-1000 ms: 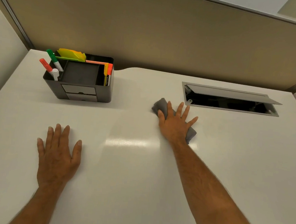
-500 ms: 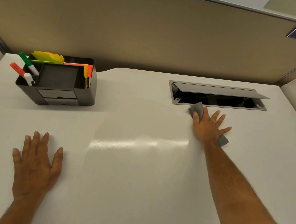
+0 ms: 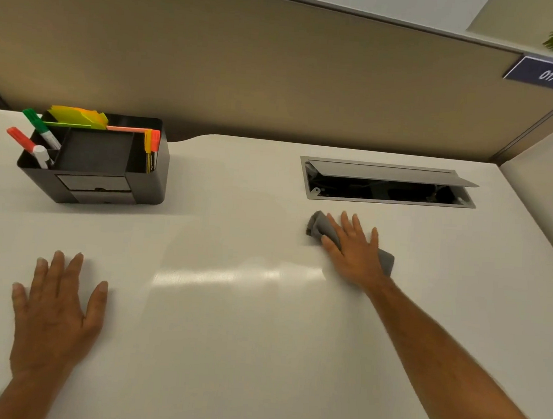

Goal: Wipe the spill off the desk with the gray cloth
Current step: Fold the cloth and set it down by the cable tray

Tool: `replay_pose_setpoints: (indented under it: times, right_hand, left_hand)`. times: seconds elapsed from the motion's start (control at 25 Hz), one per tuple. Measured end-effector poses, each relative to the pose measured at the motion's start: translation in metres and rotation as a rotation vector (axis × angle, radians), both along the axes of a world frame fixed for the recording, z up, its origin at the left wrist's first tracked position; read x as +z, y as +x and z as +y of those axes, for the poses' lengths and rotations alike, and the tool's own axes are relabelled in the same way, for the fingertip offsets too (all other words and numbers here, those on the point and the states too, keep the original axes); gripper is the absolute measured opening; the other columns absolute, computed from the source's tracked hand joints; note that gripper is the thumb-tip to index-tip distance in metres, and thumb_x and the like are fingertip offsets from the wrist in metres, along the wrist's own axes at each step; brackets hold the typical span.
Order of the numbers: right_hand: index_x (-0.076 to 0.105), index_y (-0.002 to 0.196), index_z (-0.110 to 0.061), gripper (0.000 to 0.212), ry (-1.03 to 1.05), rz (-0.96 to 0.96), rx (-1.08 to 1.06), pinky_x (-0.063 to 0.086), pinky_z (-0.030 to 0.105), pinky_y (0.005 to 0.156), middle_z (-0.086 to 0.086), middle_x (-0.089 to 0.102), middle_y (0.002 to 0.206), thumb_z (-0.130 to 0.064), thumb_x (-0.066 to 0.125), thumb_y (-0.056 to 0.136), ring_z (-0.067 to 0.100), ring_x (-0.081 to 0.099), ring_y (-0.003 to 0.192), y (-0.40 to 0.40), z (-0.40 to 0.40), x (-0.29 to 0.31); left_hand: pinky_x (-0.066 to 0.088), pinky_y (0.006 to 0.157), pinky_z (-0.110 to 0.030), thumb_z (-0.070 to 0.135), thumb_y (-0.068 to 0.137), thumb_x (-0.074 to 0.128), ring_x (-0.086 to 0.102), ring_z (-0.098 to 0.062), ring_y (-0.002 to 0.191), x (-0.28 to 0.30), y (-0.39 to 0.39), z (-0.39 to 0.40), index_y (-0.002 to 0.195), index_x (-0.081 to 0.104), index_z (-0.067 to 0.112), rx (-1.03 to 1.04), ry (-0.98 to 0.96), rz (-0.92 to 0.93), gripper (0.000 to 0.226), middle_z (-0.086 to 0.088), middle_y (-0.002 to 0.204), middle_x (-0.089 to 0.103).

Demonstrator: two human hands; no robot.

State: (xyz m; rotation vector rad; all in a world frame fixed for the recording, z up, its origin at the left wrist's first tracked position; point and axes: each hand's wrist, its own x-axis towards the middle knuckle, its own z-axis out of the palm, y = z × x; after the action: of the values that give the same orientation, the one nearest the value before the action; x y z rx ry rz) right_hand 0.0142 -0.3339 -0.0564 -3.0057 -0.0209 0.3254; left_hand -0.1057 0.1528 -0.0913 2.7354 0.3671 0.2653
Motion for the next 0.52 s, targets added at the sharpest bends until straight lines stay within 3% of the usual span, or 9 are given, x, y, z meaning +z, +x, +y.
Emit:
replay_pose_setpoints:
  times: [0.08,0.16,0.24,0.32,0.36,0.44,0.52]
  right_hand:
    - [0.005,0.161,-0.036,0.11,0.129,0.073,-0.004,-0.012,0.057,0.122,0.001,0.004,0.171,-0.09,-0.019,0.068,0.021,-0.005,0.157,-0.016,0.019,0.016]
    - [0.009,0.162,-0.027,0.104,0.296,0.208,-0.104,-0.015,0.052,0.121,0.004,0.004,0.171,-0.088,-0.008,0.079,0.026,-0.005,0.157,-0.03,0.038,0.037]
    - [0.025,0.159,-0.018,0.082,0.541,0.319,-0.299,0.005,0.053,0.126,0.005,0.019,0.168,-0.071,0.014,0.097,0.035,0.016,0.154,-0.042,0.05,0.058]
    - [0.052,0.135,-0.014,0.066,0.883,0.368,-0.526,0.042,0.047,0.111,0.011,0.053,0.148,-0.065,0.032,0.098,0.033,0.053,0.129,-0.051,0.049,0.073]
    - [0.06,0.124,-0.013,0.059,1.057,0.39,-0.626,0.05,0.043,0.1,0.014,0.064,0.134,-0.062,0.04,0.098,0.031,0.061,0.117,-0.055,0.048,0.082]
    - [0.068,0.118,-0.011,0.055,1.301,0.424,-0.727,0.056,0.042,0.088,0.015,0.074,0.117,-0.059,0.052,0.096,0.032,0.068,0.106,-0.063,0.044,0.095]
    - [0.069,0.123,-0.011,0.058,1.43,0.424,-0.743,0.057,0.044,0.088,0.015,0.075,0.116,-0.059,0.053,0.095,0.032,0.069,0.105,-0.069,0.045,0.104]
  left_hand:
    - [0.008,0.121,-0.056,0.059,0.091,0.031,0.022,-0.036,0.151,-0.001,-0.002,0.001,0.151,0.037,0.014,-0.004,-0.004,-0.009,0.075,-0.017,0.161,0.033]
    - [0.01,0.121,-0.057,0.055,0.089,0.036,0.028,-0.038,0.149,0.0,-0.005,0.0,0.148,0.042,0.01,-0.049,0.039,-0.063,0.074,-0.018,0.158,0.038]
    - [0.018,0.119,-0.059,0.047,0.089,0.041,0.041,-0.041,0.141,0.004,-0.008,-0.011,0.142,0.051,0.004,-0.204,0.142,-0.211,0.069,-0.02,0.15,0.049]
    - [0.031,0.115,-0.053,0.045,0.094,0.044,0.052,-0.035,0.131,0.014,-0.012,-0.045,0.135,0.058,0.002,-0.408,0.1,-0.306,0.061,-0.018,0.139,0.06]
    - [0.039,0.111,-0.043,0.05,0.095,0.045,0.058,-0.028,0.123,0.023,-0.015,-0.069,0.132,0.062,0.006,-0.488,-0.036,-0.292,0.059,-0.013,0.13,0.067]
    - [0.049,0.09,-0.021,0.065,0.088,0.053,0.068,-0.012,0.097,0.057,-0.025,-0.129,0.119,0.071,0.029,-0.517,-0.526,-0.104,0.05,0.006,0.107,0.076]
    - [0.055,0.075,-0.022,0.064,0.076,0.066,0.072,-0.012,0.08,0.093,-0.032,-0.188,0.107,0.073,0.037,-0.485,-0.959,0.154,0.041,0.01,0.091,0.078]
